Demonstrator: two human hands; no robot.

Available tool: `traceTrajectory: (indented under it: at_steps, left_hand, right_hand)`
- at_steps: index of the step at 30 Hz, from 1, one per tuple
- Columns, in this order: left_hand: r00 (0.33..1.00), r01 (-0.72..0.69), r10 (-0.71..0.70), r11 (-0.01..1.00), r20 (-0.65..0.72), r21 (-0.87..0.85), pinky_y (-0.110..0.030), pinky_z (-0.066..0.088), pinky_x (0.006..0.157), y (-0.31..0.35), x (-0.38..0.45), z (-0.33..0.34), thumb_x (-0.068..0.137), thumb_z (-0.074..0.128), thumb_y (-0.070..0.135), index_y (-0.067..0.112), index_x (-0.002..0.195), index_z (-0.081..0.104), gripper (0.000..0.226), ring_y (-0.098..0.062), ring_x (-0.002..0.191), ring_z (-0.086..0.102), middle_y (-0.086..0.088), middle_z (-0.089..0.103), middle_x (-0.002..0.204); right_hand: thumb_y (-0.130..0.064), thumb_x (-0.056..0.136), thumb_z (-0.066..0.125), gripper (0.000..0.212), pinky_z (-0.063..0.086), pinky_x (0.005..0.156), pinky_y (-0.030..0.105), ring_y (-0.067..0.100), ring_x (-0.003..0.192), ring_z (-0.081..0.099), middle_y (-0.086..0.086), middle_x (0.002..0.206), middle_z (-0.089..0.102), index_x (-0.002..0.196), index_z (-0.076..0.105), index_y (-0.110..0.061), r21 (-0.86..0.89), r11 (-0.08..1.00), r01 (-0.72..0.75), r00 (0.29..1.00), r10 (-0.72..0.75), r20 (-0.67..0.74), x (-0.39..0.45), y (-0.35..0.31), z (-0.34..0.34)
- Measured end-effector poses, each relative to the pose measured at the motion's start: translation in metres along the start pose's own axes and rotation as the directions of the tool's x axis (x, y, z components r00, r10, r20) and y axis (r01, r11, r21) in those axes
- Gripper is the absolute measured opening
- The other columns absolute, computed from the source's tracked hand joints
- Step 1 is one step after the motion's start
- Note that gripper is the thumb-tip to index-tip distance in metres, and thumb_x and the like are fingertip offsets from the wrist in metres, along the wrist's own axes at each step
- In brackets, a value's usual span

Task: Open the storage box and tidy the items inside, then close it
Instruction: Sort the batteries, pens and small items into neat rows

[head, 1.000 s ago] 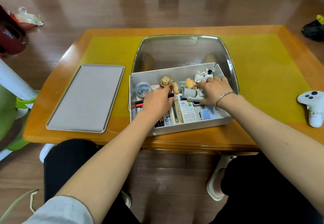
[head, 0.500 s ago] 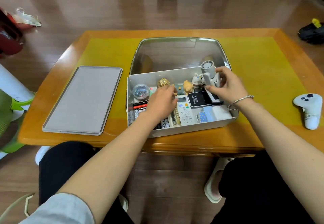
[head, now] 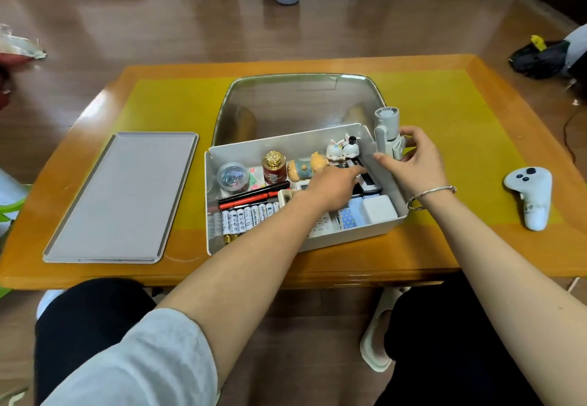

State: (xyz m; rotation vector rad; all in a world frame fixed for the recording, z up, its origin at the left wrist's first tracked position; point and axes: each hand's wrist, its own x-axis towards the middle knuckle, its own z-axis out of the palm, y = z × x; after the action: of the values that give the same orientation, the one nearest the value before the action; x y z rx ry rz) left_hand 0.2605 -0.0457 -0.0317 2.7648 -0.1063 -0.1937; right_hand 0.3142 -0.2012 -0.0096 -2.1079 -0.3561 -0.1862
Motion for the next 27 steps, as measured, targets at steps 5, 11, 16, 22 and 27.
traceTrajectory:
  at_steps: [5, 11, 16, 22, 27]
  left_hand:
    - [0.987, 0.078, -0.031, 0.947, 0.155, -0.310, -0.035, 0.046, 0.063, 0.010, 0.004, 0.000, 0.095, 0.029, 0.001, 0.032, 0.140, 0.045, 0.057, -0.025, 0.075, 0.057, -0.014, 0.059, 0.121]
    - [0.990, 0.138, -0.093, 0.790, 0.105, -0.597, -0.028, 0.042, 0.065, 0.014, -0.003, 0.001, 0.101, 0.035, 0.010, 0.016, 0.131, 0.056, 0.038, -0.017, 0.071, 0.054, -0.010, 0.061, 0.125]
    - [0.986, 0.105, -0.163, 0.737, -0.025, -0.668, -0.030, 0.047, 0.085, 0.010, -0.015, -0.011, 0.098, 0.051, 0.029, 0.015, 0.106, 0.065, 0.022, -0.014, 0.095, 0.059, 0.002, 0.065, 0.100]
    - [0.906, 0.125, -0.383, 0.648, -0.179, -0.752, -0.019, 0.050, 0.053, -0.020, -0.045, -0.027, 0.098, 0.049, 0.012, 0.022, 0.097, 0.062, 0.016, -0.004, 0.066, 0.064, 0.001, 0.061, 0.104]
    - [0.836, 0.103, -0.475, 0.629, -0.276, -0.770, -0.010, 0.046, 0.055, -0.043, -0.081, -0.032, 0.097, 0.050, 0.010, 0.023, 0.098, 0.063, 0.018, 0.000, 0.067, 0.065, 0.007, 0.058, 0.107]
  right_hand:
    - [-0.021, 0.069, 0.080, 0.044, 0.036, 0.049, 0.006, -0.004, 0.051, 0.047, -0.019, 0.073, 0.052, 0.104, 0.053, -0.021, 0.009, 1.000, -0.005, 1.000, 0.005, -0.015, -0.002, 0.008, -0.004]
    - [-0.023, 0.069, 0.080, 0.046, 0.035, 0.047, 0.011, 0.008, 0.052, 0.042, -0.015, 0.072, 0.052, 0.106, 0.054, -0.021, 0.013, 1.000, -0.011, 1.000, 0.011, -0.025, -0.006, 0.009, -0.003]
    - [-0.023, 0.068, 0.081, 0.047, 0.036, 0.051, 0.012, 0.007, 0.054, 0.042, -0.008, 0.077, 0.056, 0.108, 0.055, -0.019, 0.051, 0.998, -0.023, 1.000, 0.022, 0.009, -0.007, 0.003, 0.000]
    - [-0.024, 0.064, 0.084, 0.045, 0.043, 0.064, 0.016, -0.001, 0.068, 0.051, -0.016, 0.078, 0.055, 0.099, 0.055, -0.025, -0.037, 0.996, 0.078, 0.990, -0.073, 0.120, -0.005, -0.012, 0.007]
    - [-0.030, 0.061, 0.082, 0.051, 0.037, 0.078, 0.034, 0.021, 0.094, 0.056, -0.010, 0.091, 0.052, 0.105, 0.058, -0.024, -0.342, 0.905, 0.253, 0.943, -0.152, 0.297, 0.002, -0.021, 0.016]
